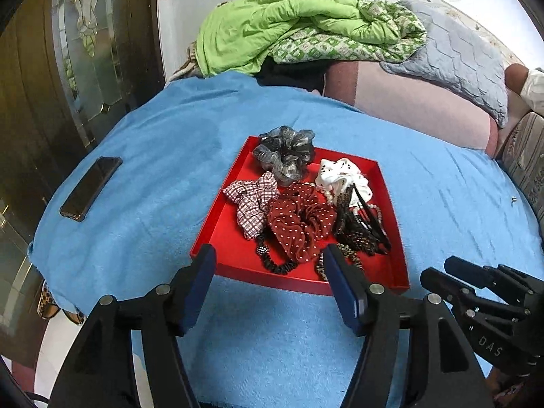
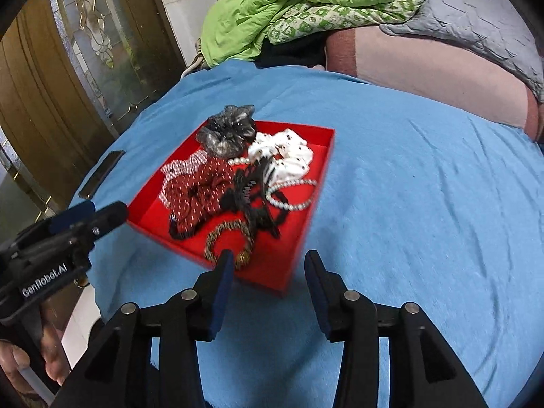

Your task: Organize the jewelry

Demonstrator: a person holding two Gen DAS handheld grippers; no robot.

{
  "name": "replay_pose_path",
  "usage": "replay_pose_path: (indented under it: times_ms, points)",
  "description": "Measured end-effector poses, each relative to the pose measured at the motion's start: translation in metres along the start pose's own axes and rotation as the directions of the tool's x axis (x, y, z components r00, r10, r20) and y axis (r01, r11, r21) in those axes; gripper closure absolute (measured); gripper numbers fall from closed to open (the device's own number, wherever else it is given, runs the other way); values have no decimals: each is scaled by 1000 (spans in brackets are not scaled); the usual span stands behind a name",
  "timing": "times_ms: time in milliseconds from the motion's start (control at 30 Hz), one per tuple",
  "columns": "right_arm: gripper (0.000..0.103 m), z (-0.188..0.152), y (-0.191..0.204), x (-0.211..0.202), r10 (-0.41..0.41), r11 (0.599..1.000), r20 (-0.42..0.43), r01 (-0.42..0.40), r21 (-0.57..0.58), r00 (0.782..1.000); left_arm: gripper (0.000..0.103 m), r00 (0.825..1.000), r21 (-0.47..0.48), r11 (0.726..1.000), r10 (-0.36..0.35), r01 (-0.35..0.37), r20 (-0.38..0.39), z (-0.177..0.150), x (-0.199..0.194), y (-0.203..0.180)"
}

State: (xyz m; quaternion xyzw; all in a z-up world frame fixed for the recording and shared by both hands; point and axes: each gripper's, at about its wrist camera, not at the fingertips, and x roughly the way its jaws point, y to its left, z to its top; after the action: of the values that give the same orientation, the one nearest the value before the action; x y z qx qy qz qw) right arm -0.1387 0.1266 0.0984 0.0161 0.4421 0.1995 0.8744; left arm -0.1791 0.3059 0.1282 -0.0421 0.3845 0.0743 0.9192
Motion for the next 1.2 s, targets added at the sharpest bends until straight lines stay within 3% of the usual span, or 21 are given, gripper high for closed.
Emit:
replay_pose_path:
  times_ms: [67, 267, 467, 833, 1000, 1200]
  points:
    - [56, -5, -2, -5, -8, 1000, 5, 8, 4, 1000, 38, 1000, 1, 1000, 13, -13, 24, -2, -7, -3]
    - [53, -13, -8, -24, -45, 999, 32, 45, 20, 998, 17, 989, -8, 997, 78, -78, 126, -3, -32, -11]
    - [46, -21, -10, -45, -92, 996, 85, 91, 19, 992, 12, 976, -43, 994, 108, -102, 187, -2, -55, -13]
    - [42, -38, -14, -68, -149, 989, 146, 148, 19, 978, 0, 925, -93, 977, 212, -193, 315, -9, -100, -24]
    - [38, -41, -18, -72, -160, 987, 157, 157, 30, 975, 0, 932, -101, 979, 200, -177, 303, -11, -102, -24]
    - [36, -42, -23, -70, -170, 985, 150, 166, 37, 974, 0, 959, -55, 985, 174, -166, 223, -13, -87, -34]
